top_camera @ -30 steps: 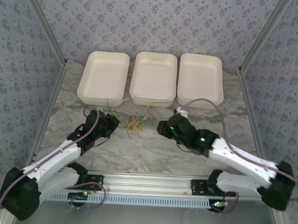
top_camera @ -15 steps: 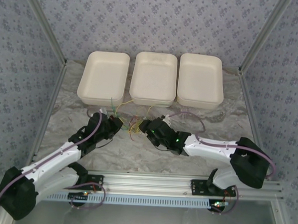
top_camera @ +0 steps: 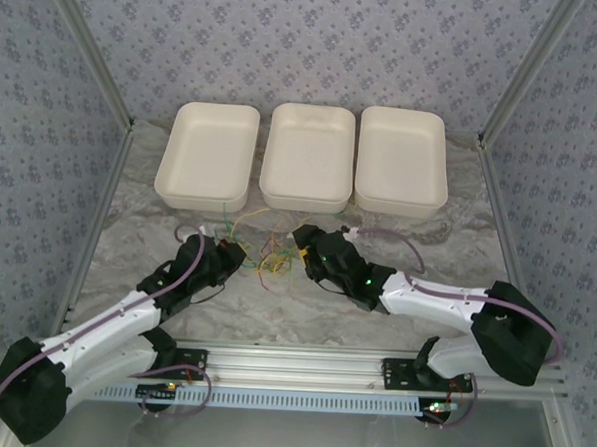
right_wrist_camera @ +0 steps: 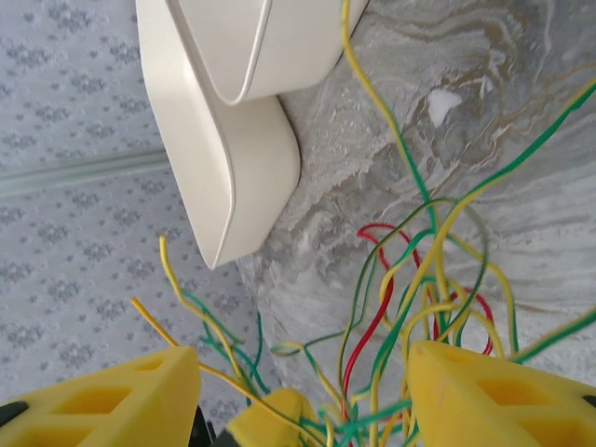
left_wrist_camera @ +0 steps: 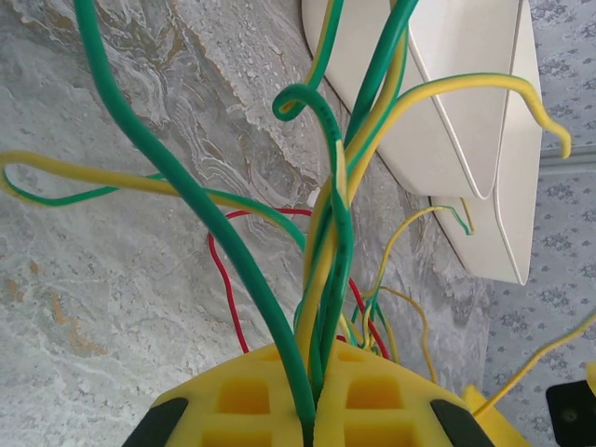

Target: Untangle the cables

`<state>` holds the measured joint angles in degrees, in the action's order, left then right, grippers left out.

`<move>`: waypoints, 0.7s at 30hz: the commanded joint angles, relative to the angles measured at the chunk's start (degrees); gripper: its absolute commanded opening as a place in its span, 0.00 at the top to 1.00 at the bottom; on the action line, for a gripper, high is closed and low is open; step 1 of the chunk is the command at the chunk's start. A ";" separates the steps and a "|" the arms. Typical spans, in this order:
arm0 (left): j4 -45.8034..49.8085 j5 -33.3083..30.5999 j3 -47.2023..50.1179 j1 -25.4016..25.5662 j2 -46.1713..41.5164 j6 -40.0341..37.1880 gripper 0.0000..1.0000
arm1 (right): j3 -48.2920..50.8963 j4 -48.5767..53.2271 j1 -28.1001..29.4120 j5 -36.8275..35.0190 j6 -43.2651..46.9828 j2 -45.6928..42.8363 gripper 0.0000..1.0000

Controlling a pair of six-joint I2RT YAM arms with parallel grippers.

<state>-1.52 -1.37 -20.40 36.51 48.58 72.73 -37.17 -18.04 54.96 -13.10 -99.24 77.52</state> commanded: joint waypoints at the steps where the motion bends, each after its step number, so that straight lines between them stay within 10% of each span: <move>1: -1.79 -1.09 -0.68 0.42 -1.76 0.40 1.00 | 1.96 -3.88 -0.91 0.90 -4.21 3.62 0.38; 13: -1.35 -1.59 -0.21 0.64 -2.25 0.16 1.00 | 6.85 -3.93 6.28 -7.19 -12.49 1.22 0.38; 21: -1.57 -1.82 0.10 0.72 -2.36 0.07 1.00 | 11.12 0.38 11.70 -14.12 -16.74 -6.46 0.22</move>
<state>-1.30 -2.44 -20.38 36.80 46.76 72.71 -27.53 -20.82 65.47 -21.78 -112.84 73.08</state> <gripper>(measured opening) 0.066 0.768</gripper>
